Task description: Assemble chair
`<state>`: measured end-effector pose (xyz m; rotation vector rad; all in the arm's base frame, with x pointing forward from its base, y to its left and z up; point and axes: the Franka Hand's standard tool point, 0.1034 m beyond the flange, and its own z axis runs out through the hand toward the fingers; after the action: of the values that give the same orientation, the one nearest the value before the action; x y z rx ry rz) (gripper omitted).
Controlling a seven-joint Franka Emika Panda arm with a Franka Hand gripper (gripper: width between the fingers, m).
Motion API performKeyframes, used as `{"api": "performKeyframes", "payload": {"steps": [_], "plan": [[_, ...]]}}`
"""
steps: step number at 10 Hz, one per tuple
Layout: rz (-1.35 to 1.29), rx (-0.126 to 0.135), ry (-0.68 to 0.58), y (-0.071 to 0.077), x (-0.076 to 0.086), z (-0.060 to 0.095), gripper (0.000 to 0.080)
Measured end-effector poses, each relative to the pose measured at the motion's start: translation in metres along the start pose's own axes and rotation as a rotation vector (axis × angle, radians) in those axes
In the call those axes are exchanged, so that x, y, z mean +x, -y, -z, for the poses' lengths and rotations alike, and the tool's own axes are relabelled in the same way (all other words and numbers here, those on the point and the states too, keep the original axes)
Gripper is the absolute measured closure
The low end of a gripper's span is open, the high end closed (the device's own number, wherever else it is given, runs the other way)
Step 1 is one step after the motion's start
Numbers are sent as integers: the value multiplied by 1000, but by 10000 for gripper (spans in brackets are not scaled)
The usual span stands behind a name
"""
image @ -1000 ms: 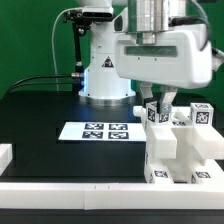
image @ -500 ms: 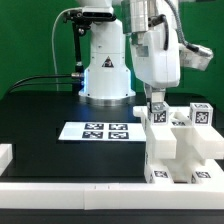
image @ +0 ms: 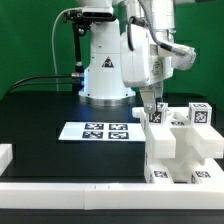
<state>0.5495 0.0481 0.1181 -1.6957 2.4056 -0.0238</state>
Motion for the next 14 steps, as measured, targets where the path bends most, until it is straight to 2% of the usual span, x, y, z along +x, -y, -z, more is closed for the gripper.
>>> {"api": "performKeyframes", "payload": {"steps": [1,2,3,4,7,8,9,10,11,12,13,14], "plan": [[102,-12,-5,-2,-2,0,329],[292,-20,-13,-2,-5,-1,212],[467,-36,-20,-3,-6,-1,212],[582,-54,-19,-6,-7,-3,158],[812,-57,-14,-6,-6,-3,151],[942,-67,-17,-6,-6,-3,151],[1180,-90,-30,-4,-6,-6,151],[1258,-94,-27,-5,-6,-7,151],[1206,-91,-27,-5,-6,-7,151],[1199,-92,-27,-5,-6,-7,274],[1200,-92,-27,-5,-6,-7,432],[1117,-88,-27,-5,-7,-7,432]]}}
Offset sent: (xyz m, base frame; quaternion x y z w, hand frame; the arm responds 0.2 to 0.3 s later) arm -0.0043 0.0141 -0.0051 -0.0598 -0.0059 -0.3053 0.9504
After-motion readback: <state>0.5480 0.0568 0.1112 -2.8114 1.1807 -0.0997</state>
